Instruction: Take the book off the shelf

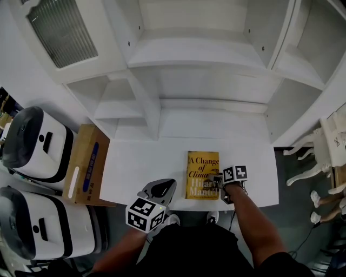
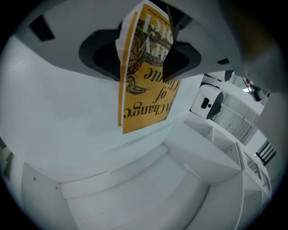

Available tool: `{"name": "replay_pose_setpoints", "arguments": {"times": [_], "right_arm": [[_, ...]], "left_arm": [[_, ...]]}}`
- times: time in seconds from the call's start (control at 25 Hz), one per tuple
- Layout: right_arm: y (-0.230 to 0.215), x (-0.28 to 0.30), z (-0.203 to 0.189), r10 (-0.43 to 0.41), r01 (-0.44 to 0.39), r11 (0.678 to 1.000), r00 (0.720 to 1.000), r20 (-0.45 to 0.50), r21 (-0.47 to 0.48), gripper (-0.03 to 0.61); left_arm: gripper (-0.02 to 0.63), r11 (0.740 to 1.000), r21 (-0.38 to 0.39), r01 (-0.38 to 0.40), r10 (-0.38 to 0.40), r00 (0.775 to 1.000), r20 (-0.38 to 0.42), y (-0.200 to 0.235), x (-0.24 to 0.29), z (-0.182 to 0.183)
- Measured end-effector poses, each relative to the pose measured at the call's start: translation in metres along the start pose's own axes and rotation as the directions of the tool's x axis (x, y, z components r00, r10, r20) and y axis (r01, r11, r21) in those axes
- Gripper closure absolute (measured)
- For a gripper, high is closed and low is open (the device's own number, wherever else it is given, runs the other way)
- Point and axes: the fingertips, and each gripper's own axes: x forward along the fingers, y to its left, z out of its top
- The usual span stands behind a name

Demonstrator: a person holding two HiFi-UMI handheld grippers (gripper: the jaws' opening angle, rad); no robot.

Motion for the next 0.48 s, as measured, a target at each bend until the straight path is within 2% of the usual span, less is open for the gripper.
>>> {"name": "replay_pose_setpoints", "arguments": {"times": [0.16, 0.28, 0.4, 0.48], "right_arm": [[0.006, -0.010, 0.008, -0.022, 0.024, 0.999, 0.998, 0.060, -0.025, 0.299], [0.016, -0.023, 0.016, -0.021, 0.029, 0.998, 0.989, 0.145, -0.053, 0.299], [0.032, -0.040, 0.022, 0.008, 0.009, 0.998, 0.969, 0.248, -0.067, 0.299], [0.046, -0.056, 0.025, 0.047, -0.025, 0.997, 0.944, 0.328, -0.072, 0.299]], "left_arm": [[0.603, 1.000, 0.008, 0.019, -0.019, 1.000, 0.004, 0.000, -0.001, 0.000], [0.603, 0.999, 0.017, 0.039, -0.039, 0.999, 0.007, 0.000, -0.004, 0.001], [0.603, 0.998, 0.031, 0.061, -0.061, 0.998, 0.006, -0.001, -0.007, 0.000], [0.603, 0.997, 0.039, 0.074, -0.074, 0.997, 0.011, -0.001, -0.010, 0.000]]}}
